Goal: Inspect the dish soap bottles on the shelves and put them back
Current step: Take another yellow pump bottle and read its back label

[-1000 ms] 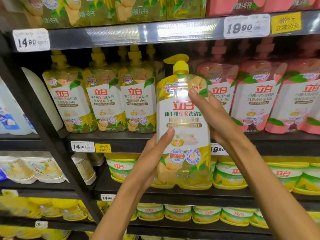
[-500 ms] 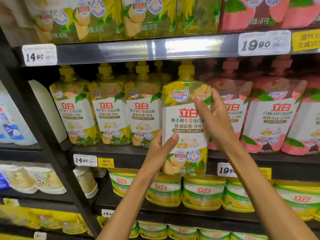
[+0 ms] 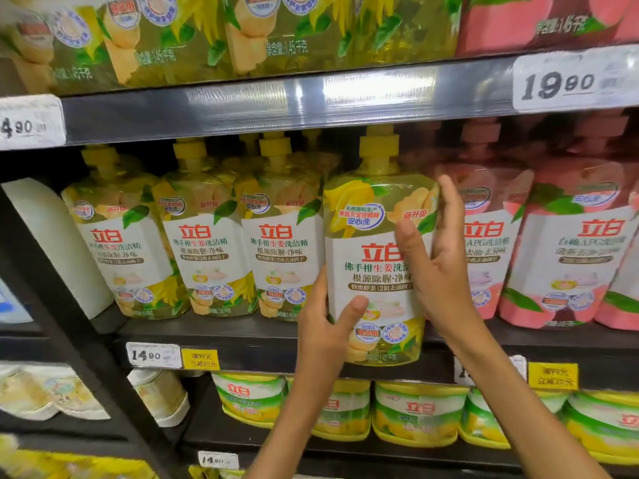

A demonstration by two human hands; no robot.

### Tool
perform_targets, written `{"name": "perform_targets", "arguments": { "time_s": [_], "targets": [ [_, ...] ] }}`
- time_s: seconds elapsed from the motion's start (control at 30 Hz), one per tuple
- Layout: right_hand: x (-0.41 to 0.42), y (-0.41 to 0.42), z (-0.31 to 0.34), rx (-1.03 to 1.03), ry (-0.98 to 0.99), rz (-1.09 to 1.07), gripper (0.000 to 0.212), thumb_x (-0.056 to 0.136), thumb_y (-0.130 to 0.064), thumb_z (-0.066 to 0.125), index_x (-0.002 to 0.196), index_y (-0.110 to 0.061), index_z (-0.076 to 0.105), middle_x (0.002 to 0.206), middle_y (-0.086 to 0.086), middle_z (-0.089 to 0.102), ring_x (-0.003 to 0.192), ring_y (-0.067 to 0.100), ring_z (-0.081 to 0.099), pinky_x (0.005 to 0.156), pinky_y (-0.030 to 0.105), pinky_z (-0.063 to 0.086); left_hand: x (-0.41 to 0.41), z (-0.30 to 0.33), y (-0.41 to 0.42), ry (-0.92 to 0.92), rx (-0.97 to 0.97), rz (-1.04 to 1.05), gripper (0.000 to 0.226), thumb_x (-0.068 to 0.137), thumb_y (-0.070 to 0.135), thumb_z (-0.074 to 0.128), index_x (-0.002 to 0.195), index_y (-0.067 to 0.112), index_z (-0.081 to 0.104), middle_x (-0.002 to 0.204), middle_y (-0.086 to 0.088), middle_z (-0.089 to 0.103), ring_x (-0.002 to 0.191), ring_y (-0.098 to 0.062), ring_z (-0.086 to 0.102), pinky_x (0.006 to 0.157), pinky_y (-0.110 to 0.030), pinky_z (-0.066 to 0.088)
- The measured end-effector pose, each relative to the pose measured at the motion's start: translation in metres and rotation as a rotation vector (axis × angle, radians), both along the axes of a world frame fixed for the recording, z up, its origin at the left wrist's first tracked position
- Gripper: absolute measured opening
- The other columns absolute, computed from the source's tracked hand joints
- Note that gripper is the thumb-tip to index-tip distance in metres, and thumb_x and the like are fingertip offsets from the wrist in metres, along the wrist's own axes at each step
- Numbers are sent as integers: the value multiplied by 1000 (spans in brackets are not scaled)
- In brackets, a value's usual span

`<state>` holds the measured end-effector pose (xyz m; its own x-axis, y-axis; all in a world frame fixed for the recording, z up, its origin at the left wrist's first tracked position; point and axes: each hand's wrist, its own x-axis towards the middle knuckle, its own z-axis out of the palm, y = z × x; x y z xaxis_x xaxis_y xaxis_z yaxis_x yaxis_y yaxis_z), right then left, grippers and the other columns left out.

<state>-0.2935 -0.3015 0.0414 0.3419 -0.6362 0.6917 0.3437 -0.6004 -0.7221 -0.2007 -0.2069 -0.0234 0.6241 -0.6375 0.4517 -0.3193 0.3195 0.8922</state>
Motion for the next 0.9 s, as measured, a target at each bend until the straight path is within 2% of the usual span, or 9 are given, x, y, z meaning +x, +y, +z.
{"name": "perform_targets", "arguments": {
  "time_s": [0.13,0.2,0.33,0.47,0.53,0.6,0.7,0.8,0.9],
  "targets": [
    [8,-3,-10,-63,-63,-70,50,95,-51,46,139,-48,22,157,-2,26,146,13,24,119,43,26,-13,-6,-7,-14,45,153,87,68,60,60,143,20,38,136,1,48,125,-11,47,98,-24,45],
    [11,-5,-11,-67,-127,-50,50,96,-50,47,141,-44,25,154,-12,31,144,9,27,118,34,28,-18,-5,-11,-71,70,265,89,70,65,54,144,19,37,137,3,40,124,-6,41,99,-19,42],
    [14,-9,-16,-148,-155,-74,47,100,-41,44,143,-45,24,149,-33,27,146,6,23,118,31,25,-21,-3,-14,-324,132,539,90,74,71,44,142,11,41,127,-3,44,117,-15,39,99,-40,41],
    [11,-10,-17,-172,-110,-96,51,101,-30,45,143,-46,22,152,-27,24,148,10,19,120,44,22,-23,-2,-13,-197,3,485,69,73,59,59,132,29,40,116,18,36,112,-1,46,86,-6,42],
    [11,-9,-18,-184,-75,-112,53,100,-26,45,143,-44,20,153,-22,22,149,12,17,121,46,20,-20,-2,-12,-257,-5,545,63,75,58,59,125,21,49,116,12,47,109,-6,46,89,-7,39],
    [12,-8,-18,-209,-28,-154,55,101,-23,47,143,-42,17,153,-22,18,148,3,11,121,31,15,-14,-5,-13,-368,37,608,67,80,56,58,126,9,55,116,1,53,109,-7,43,94,-18,37],
    [15,-7,-19,-241,16,-201,57,100,-15,48,144,-32,15,152,-15,15,142,-11,5,114,10,10,-16,1,-12,-282,29,500,70,84,47,56,142,10,43,120,-1,42,110,4,41,94,-8,37],
    [18,-6,-19,-251,45,-223,57,100,-11,48,145,-23,14,153,-4,15,142,-8,4,112,6,8,-21,-7,-11,-351,61,514,68,87,26,64,146,10,34,131,-6,43,123,-9,40,105,-17,33],
    [20,-5,-18,-254,51,-240,58,101,-9,47,145,-20,13,153,1,13,141,-6,4,110,3,7,-21,-16,-8,-448,134,585,75,79,15,75,143,6,37,124,-14,48,109,-3,31,98,-17,32]
  ]
}}
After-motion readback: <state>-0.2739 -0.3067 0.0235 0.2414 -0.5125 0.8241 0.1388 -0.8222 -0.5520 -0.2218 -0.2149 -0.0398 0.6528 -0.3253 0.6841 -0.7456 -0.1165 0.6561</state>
